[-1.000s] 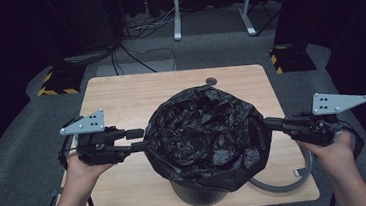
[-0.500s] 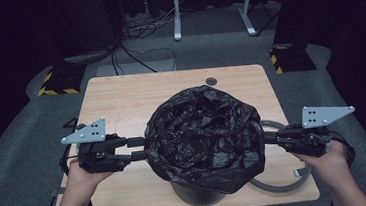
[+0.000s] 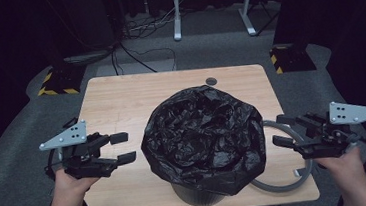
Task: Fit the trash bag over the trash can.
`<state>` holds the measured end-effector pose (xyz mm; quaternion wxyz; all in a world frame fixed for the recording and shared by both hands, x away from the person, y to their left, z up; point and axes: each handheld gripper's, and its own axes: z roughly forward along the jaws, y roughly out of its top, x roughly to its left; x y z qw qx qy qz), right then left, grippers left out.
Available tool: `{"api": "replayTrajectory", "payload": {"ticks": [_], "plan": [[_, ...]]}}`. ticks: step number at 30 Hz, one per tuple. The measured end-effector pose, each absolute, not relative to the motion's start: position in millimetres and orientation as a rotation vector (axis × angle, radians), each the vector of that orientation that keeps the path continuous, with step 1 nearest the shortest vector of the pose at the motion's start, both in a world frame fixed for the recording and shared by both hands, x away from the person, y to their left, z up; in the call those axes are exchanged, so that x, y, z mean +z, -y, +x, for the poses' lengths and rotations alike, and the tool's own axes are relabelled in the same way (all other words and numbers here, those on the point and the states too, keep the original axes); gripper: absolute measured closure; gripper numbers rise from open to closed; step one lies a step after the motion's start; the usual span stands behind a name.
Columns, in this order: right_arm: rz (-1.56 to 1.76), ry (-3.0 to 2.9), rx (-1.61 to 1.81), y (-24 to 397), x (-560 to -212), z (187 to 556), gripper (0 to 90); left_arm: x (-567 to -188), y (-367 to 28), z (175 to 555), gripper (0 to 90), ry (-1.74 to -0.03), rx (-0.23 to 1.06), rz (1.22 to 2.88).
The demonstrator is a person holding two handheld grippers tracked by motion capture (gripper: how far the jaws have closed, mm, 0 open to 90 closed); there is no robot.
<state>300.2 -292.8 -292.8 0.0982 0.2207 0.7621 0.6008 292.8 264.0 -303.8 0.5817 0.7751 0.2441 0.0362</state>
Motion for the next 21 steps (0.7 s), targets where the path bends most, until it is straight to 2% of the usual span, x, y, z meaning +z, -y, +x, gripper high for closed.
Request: {"api": "replayTrajectory", "payload": {"ticks": [4,14,21], "plan": [[0.665,-2.250,1.815,286.4,-287.2,295.0,26.3,-299.4,-260.7,286.0,29.9,-0.560,0.075,1.793],[0.418,-2.312,1.813,257.8,-274.1,260.5,26.8,-285.0,-235.1,252.7,31.0,-0.395,0.147,1.808],[0.303,-2.379,1.751,240.9,-283.4,251.0,28.8,-290.1,-210.5,245.7,34.7,-0.291,0.145,1.857]]}}
